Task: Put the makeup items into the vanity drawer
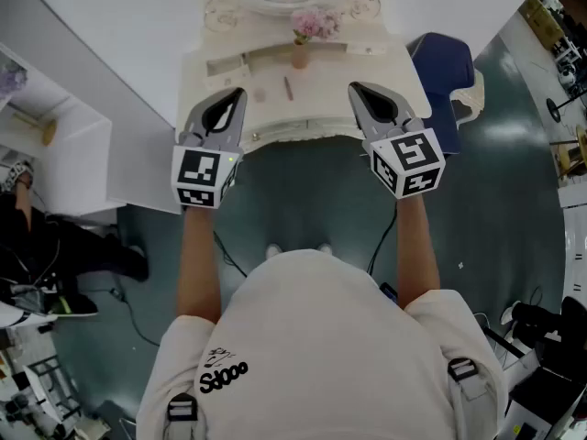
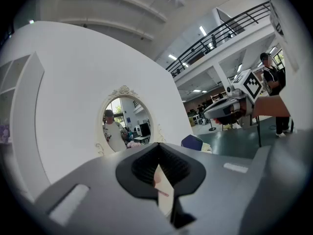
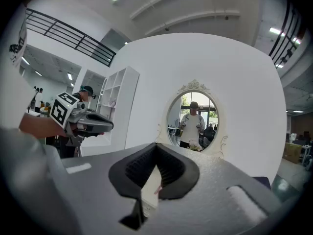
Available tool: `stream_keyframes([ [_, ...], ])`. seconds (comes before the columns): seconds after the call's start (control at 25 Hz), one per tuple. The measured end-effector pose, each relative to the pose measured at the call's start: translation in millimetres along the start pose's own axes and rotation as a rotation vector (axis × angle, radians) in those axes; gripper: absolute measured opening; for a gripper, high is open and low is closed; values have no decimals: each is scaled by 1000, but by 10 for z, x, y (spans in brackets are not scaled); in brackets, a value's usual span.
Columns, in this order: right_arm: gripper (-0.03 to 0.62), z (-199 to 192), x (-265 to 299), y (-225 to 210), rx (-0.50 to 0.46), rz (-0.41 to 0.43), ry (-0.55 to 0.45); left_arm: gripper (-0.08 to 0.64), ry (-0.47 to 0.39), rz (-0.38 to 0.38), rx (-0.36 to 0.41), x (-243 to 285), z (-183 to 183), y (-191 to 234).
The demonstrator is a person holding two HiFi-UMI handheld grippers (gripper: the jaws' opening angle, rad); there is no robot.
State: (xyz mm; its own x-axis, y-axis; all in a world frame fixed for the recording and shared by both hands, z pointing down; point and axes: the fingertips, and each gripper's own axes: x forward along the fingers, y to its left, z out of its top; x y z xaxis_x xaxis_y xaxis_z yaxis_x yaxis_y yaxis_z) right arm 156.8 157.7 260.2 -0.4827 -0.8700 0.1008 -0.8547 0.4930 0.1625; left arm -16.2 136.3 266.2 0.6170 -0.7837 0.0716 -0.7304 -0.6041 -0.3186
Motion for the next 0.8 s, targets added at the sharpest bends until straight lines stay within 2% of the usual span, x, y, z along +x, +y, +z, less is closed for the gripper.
stream_keyframes([
  [0.12, 2, -19, 34, -61, -9, 18, -5, 17, -13, -4, -49, 30, -15, -19],
  [0.32, 3, -101, -47, -172, 28, 73, -39, 17, -47, -4, -192, 75, -48, -109],
  [0.48, 3, -215, -79, -239, 76, 130, -64, 17, -23, 30, -201, 118, -126, -199],
  [0.6, 3, -337, -14, -273, 60, 144, -47, 17, -6, 38, -221, 190, -235, -227],
  [0.8, 3, -400, 306, -342, 54, 168, -34, 17, 13, 51, -189, 399, -348, -49],
])
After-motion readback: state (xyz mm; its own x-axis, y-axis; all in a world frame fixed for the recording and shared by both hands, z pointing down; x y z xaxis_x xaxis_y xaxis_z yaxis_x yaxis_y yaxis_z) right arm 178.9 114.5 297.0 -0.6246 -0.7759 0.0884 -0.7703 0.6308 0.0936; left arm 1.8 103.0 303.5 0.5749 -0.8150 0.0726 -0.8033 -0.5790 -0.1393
